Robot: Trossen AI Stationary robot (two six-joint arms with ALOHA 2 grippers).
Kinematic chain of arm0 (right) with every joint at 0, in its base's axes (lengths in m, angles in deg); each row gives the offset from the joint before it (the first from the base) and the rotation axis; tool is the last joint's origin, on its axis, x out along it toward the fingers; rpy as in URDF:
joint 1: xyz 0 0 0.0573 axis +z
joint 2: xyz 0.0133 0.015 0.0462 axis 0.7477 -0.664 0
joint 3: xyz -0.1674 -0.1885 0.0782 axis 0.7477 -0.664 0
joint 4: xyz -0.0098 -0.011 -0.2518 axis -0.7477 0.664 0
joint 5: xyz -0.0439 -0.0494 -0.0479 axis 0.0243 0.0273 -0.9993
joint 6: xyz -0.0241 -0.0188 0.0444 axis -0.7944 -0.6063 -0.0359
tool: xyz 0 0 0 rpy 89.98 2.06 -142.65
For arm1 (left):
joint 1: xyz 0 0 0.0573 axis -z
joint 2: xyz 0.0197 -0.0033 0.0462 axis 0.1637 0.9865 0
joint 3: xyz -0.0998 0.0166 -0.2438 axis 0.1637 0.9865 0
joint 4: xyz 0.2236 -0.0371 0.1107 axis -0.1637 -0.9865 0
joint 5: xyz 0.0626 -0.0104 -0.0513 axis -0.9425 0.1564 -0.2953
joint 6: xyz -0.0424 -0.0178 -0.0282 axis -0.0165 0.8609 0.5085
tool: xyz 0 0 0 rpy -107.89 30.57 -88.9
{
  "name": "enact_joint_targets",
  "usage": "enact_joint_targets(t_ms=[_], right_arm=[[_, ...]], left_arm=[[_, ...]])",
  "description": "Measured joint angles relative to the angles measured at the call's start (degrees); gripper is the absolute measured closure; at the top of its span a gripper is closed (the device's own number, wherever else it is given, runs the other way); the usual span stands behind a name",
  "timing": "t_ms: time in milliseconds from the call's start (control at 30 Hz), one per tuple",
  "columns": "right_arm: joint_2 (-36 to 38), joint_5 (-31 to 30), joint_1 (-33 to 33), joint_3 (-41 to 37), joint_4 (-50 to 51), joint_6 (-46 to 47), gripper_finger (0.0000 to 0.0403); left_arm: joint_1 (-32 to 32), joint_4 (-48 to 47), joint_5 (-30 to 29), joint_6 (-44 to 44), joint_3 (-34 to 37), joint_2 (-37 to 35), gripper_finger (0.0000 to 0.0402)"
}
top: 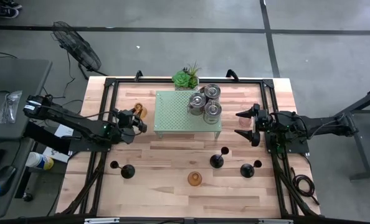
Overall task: Pick & Place candle stick holders
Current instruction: Put the top gold glass candle holder on the shelf
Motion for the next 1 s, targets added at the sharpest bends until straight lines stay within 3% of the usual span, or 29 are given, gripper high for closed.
enact_joint_targets(t_ms=[533,1000], right_arm=[[0.0,0.0,0.0,0.0,0.0,0.0,0.0003],[0.0,0.0,0.0,0.0,0.0,0.0,0.0003]], left_arm=[[0.0,0.0,-1.9,-22.3,-12.7,-1.4,0.0305],[-0.1,0.2,9.2,-23.8,-19.7,1.4,0.0304]])
